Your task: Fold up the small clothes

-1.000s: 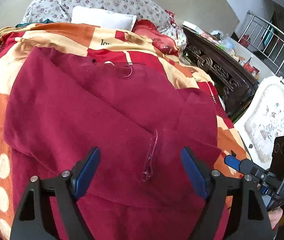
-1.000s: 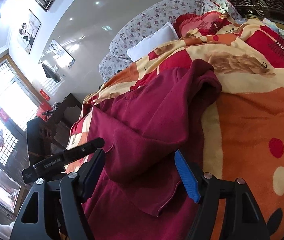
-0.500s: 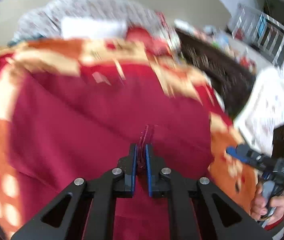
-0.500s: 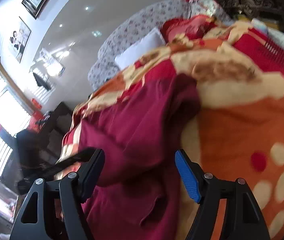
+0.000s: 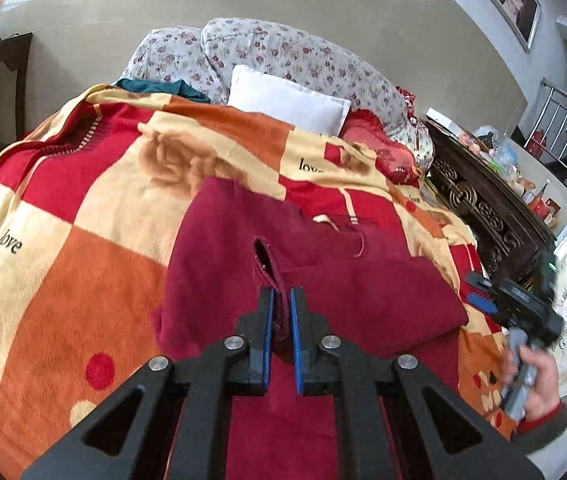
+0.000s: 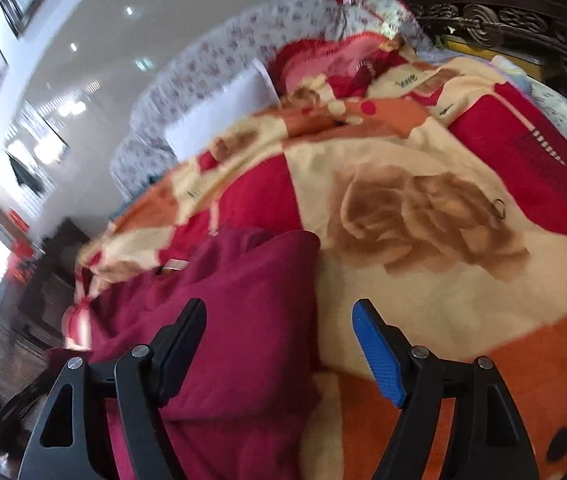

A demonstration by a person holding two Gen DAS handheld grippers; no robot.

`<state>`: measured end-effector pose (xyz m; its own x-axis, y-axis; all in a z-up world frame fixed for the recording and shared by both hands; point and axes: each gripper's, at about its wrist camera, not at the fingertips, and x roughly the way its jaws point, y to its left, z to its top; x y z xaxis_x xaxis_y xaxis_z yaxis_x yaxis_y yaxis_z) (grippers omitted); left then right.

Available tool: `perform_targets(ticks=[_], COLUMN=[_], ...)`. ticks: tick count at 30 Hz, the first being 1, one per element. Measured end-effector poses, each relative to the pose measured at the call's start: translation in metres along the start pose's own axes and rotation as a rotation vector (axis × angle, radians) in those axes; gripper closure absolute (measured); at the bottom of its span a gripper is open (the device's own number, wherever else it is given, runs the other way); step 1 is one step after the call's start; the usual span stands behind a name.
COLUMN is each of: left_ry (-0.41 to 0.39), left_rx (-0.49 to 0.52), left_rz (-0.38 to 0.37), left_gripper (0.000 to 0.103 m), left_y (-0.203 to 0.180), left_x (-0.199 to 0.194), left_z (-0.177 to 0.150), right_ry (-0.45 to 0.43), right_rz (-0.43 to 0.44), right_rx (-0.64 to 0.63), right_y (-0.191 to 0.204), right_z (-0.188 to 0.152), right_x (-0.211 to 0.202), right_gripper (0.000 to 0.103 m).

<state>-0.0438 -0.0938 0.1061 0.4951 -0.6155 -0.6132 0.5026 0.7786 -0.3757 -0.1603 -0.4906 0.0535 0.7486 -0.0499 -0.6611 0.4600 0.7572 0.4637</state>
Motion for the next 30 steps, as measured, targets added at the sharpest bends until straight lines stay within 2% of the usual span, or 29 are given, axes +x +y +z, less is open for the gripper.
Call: perform_targets(ticks=[3, 4, 5, 6, 9, 11, 13, 14, 17, 18, 19, 20, 22, 23, 25, 26, 27, 30], left_ry=[0.008, 0.007, 0.002, -0.005, -0.030, -0.048, -0.045, -0.034, 0.002, 0.022, 0.032, 0.039, 0.025, 0.017, 0.023, 0.025, 0.020, 0.021], left_rx=[-0.023, -0.024, -0.021, -0.016, -0.009, -0.013, -0.021, -0.022, -0.044, -0.053, -0.056, -0.055, -0.028, -0.014, -0.013, -0.027, -0.040, -0.055], left_rz=[-0.023, -0.031, -0.035, -0.042, -0.049, -0.053, -0.041, -0.028, 0.022, 0.024, 0.030, 0.043, 0.082, 0.105, 0.121, 0.117, 0.116, 0.131], left_gripper=[0.095, 0.096, 0.097, 0.097, 0.103, 0.103, 0.103, 0.103, 0.103, 0.103, 0.103, 0.103, 0.102, 0.099, 0.084, 0.074, 0.070, 0.070], left_y=[0.004, 0.003, 0.002, 0.000, -0.004, -0.002, 0.001, 0.003, 0.011, 0.014, 0.016, 0.017, 0.017, 0.018, 0.022, 0.025, 0.028, 0.032], left_x=[-0.008, -0.013, -0.017, -0.025, -0.042, -0.054, -0.054, -0.049, -0.031, -0.024, -0.020, -0.017, -0.015, -0.015, -0.011, -0.009, -0.008, -0.001], left_z=[-0.006, -0.007, -0.008, -0.010, -0.012, -0.015, -0.019, -0.021, -0.030, -0.033, -0.035, -0.036, -0.037, -0.036, -0.035, -0.034, -0.033, -0.033], right_ry=[0.066, 0.078, 0.084, 0.084, 0.024, -0.021, -0.026, -0.024, 0.025, 0.058, 0.072, 0.064, 0.018, 0.008, -0.001, 0.001, 0.013, 0.036], right_rz=[-0.003, 0.011, 0.030, 0.031, -0.006, -0.021, -0.023, -0.052, -0.138, -0.152, -0.151, -0.132, -0.095, -0.081, -0.005, 0.030, 0.063, 0.073], right_rx=[0.038, 0.053, 0.054, 0.033, -0.064, -0.120, -0.145, -0.164, -0.217, -0.199, -0.165, -0.120, -0.048, -0.037, -0.021, -0.018, -0.024, -0.059], right_y=[-0.008, -0.010, -0.011, -0.009, 0.008, 0.020, 0.026, 0.029, 0.027, 0.021, 0.013, 0.004, -0.007, -0.008, -0.007, -0.005, -0.001, 0.012], right_z=[0.006, 0.007, 0.007, 0.008, 0.010, 0.013, 0.017, 0.018, 0.014, 0.012, 0.010, 0.009, 0.009, 0.008, 0.001, -0.002, -0.008, -0.028], right_x=[0.035, 0.043, 0.050, 0.052, 0.041, 0.025, 0.019, 0.020, 0.045, 0.056, 0.060, 0.057, 0.037, 0.028, 0.002, -0.006, -0.014, -0.034], right_gripper=[0.023, 0.031, 0.046, 0.086, 0.092, 0.093, 0.093, 0.093, 0.092, 0.090, 0.084, 0.081, 0.067, 0.063, 0.046, 0.044, 0.043, 0.043])
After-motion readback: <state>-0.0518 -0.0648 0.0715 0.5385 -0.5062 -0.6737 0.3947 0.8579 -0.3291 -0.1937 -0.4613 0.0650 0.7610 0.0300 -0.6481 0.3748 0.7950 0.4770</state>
